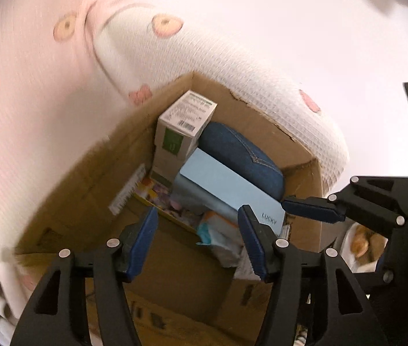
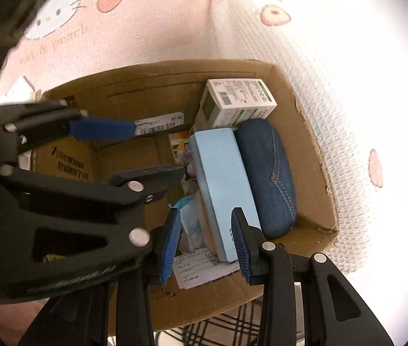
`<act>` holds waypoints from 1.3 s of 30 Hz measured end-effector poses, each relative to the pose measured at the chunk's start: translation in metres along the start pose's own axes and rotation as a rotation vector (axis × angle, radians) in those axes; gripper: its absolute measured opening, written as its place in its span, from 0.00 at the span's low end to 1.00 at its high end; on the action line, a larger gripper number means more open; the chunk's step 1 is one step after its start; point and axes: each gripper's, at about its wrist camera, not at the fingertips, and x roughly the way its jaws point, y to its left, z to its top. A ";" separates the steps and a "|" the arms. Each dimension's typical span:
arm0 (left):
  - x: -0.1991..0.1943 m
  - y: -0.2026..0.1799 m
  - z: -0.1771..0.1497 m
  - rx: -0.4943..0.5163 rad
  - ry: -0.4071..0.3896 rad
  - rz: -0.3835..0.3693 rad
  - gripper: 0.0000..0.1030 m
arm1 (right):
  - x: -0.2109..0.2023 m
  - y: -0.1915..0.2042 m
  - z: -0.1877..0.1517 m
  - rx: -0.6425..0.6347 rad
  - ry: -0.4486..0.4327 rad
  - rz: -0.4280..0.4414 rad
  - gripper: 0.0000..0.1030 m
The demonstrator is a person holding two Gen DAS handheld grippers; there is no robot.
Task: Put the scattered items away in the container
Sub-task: 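Open the left gripper and withdraw it above the box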
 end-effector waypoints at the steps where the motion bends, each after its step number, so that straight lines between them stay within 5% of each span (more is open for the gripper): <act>1: -0.004 -0.002 -0.001 -0.015 -0.018 0.014 0.60 | 0.002 0.007 0.003 -0.012 -0.002 -0.010 0.32; 5: -0.023 0.007 0.000 -0.072 -0.067 -0.007 0.61 | -0.018 0.028 -0.013 -0.058 -0.027 -0.067 0.37; 7: -0.034 0.011 0.002 -0.098 -0.087 -0.007 0.61 | -0.025 0.040 -0.019 -0.075 -0.049 -0.074 0.52; 11: -0.056 0.010 -0.004 -0.077 -0.116 0.041 0.63 | -0.036 0.048 -0.027 -0.081 -0.085 -0.058 0.53; 20: -0.076 -0.022 -0.037 0.271 -0.072 0.348 0.69 | -0.038 0.058 -0.037 -0.063 -0.104 -0.070 0.54; 28: -0.083 -0.026 -0.055 0.256 0.062 0.270 0.69 | -0.046 0.060 -0.039 -0.023 -0.130 -0.067 0.54; 31: -0.092 -0.028 -0.057 0.252 0.073 0.291 0.69 | -0.055 0.069 -0.040 -0.053 -0.155 -0.083 0.58; 39: -0.103 -0.033 -0.058 0.212 0.102 0.197 0.69 | -0.069 0.079 -0.043 -0.090 -0.191 -0.159 0.68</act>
